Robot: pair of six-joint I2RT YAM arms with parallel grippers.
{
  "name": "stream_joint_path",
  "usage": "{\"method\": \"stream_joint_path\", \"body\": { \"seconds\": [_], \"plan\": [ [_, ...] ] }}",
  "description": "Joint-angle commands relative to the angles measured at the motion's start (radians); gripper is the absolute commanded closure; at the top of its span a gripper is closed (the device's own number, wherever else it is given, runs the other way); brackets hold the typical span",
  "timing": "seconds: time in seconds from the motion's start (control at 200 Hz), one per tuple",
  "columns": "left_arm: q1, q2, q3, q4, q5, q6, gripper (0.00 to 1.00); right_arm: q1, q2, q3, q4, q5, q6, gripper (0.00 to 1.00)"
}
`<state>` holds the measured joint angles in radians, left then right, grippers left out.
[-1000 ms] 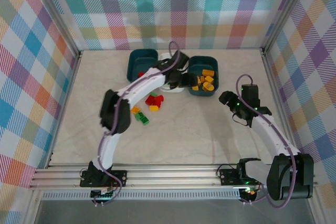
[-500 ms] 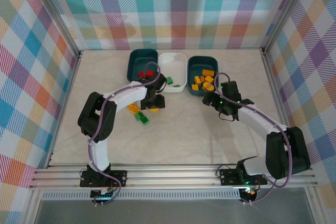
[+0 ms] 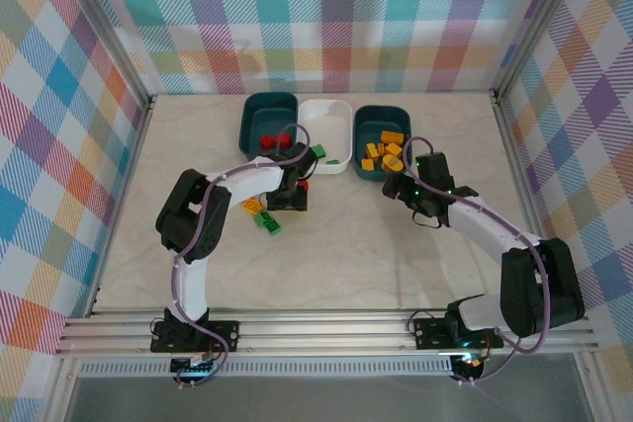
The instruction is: Sort the legos into containers by color
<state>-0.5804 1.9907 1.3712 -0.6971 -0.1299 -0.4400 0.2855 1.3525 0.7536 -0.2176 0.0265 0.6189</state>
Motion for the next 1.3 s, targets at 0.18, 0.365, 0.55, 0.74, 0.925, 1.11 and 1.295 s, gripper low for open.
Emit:
{"method": "stream_joint_path", "body": {
  "seconds": [0.18, 0.365, 0.55, 0.74, 0.925, 1.11, 1.295],
  "plan": [
    [0.000, 0.014, -0.034, 0.036, -0.022, 0.017, 0.54, 0.000, 0.006, 0.007, -0.002, 0.008, -0.019, 0.16],
    [-0.040, -0.078, -0.033, -0.018, -0.040, 0.021, 0.61, -0.001, -0.017, 0.012, -0.014, 0.036, -0.023, 0.16],
    [-0.105, -0.221, 0.025, -0.068, -0.012, 0.024, 0.63, 0.000, 0.001, 0.036, -0.012, 0.020, -0.018, 0.16],
    [-0.115, -0.127, 0.199, -0.062, 0.128, 0.023, 0.66, -0.001, 0.015, 0.046, -0.004, 0.003, -0.004, 0.16],
    [-0.125, 0.043, 0.444, -0.044, 0.263, 0.029, 0.67, -0.013, -0.020, 0.024, -0.009, 0.006, 0.004, 0.16],
    [-0.130, 0.266, 0.752, -0.081, 0.340, 0.042, 0.66, -0.042, -0.056, -0.003, -0.019, 0.003, 0.011, 0.16],
    [-0.130, 0.505, 1.165, -0.201, 0.374, 0.066, 0.63, -0.073, -0.048, 0.001, -0.030, -0.010, 0.012, 0.16]
  ]
}}
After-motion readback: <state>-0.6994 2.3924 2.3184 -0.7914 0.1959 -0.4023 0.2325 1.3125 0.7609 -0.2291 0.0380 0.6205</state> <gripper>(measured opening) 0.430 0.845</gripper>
